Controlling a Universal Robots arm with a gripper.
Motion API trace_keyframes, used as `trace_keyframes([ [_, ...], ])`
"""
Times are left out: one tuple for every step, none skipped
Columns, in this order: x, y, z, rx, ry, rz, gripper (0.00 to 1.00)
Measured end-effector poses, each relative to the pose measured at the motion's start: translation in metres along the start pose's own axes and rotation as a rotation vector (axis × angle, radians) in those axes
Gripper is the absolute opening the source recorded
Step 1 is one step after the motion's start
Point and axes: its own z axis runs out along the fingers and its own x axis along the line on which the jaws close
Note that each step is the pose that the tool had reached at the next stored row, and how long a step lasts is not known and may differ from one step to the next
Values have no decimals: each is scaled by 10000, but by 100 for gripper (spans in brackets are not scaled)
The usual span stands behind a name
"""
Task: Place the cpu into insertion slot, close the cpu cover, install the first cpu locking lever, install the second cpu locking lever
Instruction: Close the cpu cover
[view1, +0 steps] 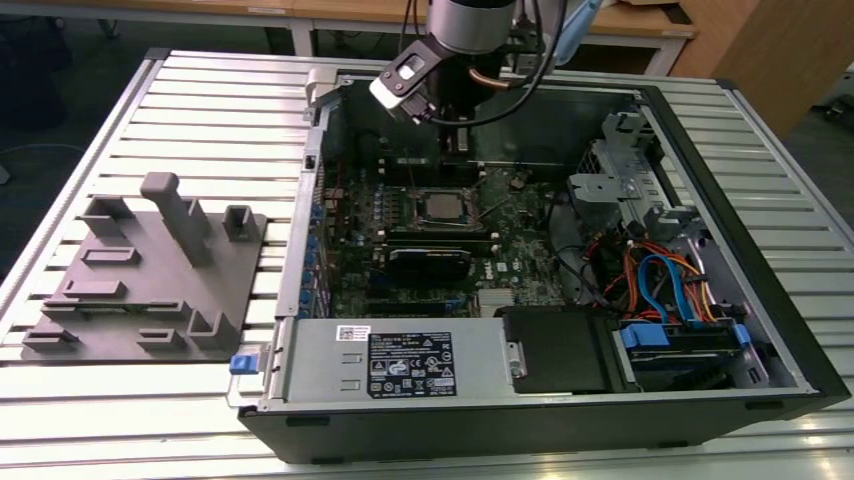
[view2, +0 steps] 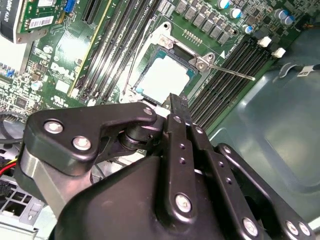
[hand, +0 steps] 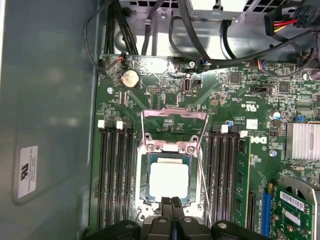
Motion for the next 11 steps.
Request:
trace_keyframes([
  [0, 0, -11, 0, 1, 0, 10],
  [0, 0, -21, 0, 1, 0, 10],
  [1, 0, -29, 0, 0, 0, 10],
  [1, 0, -32, -1, 1, 0, 10],
  [1, 0, -32, -1, 2, 0, 10],
  [1, 0, -32, -2, 3, 0, 10],
  [1, 0, -33, -1, 2, 0, 10],
  [0, 0, -34, 0, -1, 0, 10],
  [0, 0, -34, 0, 0, 0, 10],
  [1, 0, -34, 0, 0, 0, 10],
  [1, 0, -35, 0, 0, -1, 10],
])
